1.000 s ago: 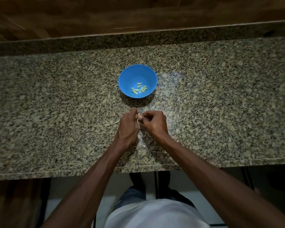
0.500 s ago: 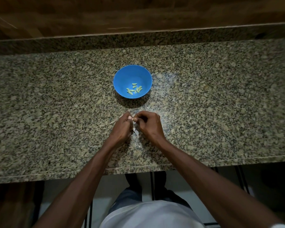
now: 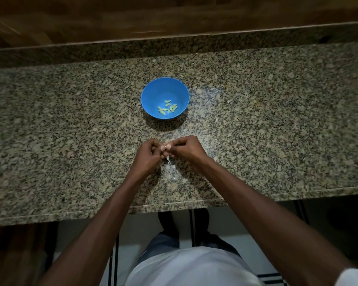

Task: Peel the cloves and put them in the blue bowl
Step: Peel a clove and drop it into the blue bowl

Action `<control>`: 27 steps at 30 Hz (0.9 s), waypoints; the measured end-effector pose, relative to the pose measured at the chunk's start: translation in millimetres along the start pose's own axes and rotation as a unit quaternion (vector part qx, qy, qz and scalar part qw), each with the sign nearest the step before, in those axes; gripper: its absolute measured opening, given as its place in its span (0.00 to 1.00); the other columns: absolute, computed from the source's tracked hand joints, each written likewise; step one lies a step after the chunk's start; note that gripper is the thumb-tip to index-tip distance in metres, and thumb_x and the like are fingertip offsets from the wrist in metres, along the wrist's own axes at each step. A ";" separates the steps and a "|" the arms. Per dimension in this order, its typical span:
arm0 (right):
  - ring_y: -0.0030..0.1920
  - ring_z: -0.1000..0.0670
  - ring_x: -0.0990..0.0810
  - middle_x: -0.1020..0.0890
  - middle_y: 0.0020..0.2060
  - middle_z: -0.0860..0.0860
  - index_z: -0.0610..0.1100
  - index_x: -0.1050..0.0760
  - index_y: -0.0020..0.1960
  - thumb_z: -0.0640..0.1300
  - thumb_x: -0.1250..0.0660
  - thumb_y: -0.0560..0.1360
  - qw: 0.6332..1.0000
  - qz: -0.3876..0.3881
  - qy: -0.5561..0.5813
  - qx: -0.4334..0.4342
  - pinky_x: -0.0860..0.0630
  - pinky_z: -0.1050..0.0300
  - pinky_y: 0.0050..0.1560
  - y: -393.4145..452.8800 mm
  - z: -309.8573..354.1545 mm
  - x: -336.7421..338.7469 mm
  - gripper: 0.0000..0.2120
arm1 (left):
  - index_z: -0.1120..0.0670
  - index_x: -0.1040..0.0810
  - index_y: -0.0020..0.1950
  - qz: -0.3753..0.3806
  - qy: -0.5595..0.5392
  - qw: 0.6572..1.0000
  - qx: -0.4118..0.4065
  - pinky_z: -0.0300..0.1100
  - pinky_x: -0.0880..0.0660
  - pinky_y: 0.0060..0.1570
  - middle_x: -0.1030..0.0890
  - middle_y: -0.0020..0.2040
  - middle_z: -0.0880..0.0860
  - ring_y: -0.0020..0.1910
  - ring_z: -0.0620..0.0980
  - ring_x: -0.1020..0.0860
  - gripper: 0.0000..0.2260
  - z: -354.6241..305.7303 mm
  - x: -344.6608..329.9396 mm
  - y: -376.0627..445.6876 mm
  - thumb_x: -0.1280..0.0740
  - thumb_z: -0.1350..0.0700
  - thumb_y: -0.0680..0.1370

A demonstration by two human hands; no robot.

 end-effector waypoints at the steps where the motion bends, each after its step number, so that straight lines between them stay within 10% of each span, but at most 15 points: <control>1: 0.36 0.53 0.15 0.13 0.38 0.44 0.34 0.14 0.48 0.36 0.24 0.75 1.000 -0.001 0.000 -0.010 0.19 0.60 0.40 0.4 0.6 0.2 0.04 | 0.59 0.22 0.55 -0.008 0.014 1.000 -0.007 0.45 0.20 0.42 0.15 0.45 0.57 0.44 0.52 0.15 0.03 -0.3 -1.0 -1.5 0.34 0.60 0.84; 7: 0.36 0.54 0.17 0.12 0.39 0.44 0.36 0.16 0.46 0.33 0.29 0.79 0.984 0.051 0.113 -0.125 0.19 0.64 0.41 1.0 4.3 -2.8 0.05 | 0.56 0.25 0.48 -0.071 0.124 0.980 -0.138 0.27 0.31 0.30 0.20 0.38 0.47 0.35 0.38 0.23 0.06 -9.9 -3.3 -13.5 0.36 0.65 0.82; 13: 0.34 0.57 0.18 0.15 0.33 0.49 0.37 0.21 0.46 0.34 0.38 0.85 0.934 0.116 0.248 -0.231 0.21 0.69 0.38 -0.3 4.4 -1.7 0.11 | 0.56 0.24 0.50 -0.053 0.095 0.983 -0.147 0.38 0.25 0.34 0.18 0.41 0.50 0.37 0.42 0.21 0.05 -1.3 -1.9 -14.5 0.37 0.64 0.83; 27: 0.39 0.45 0.13 0.12 0.38 0.44 0.40 0.14 0.49 0.43 0.25 0.78 0.987 0.051 -0.097 0.119 0.15 0.43 0.47 -1.5 2.7 13.2 0.06 | 0.54 0.20 0.50 0.014 0.056 0.988 -0.141 0.37 0.25 0.38 0.17 0.42 0.51 0.40 0.47 0.19 0.03 -3.2 16.2 -13.4 0.32 0.56 0.83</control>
Point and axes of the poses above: each hand's wrist, its own y-axis towards the middle knuckle, its own x-axis out of the back of the hand, z = x × y, the point moved 1 cm from there along y, towards the middle knuckle
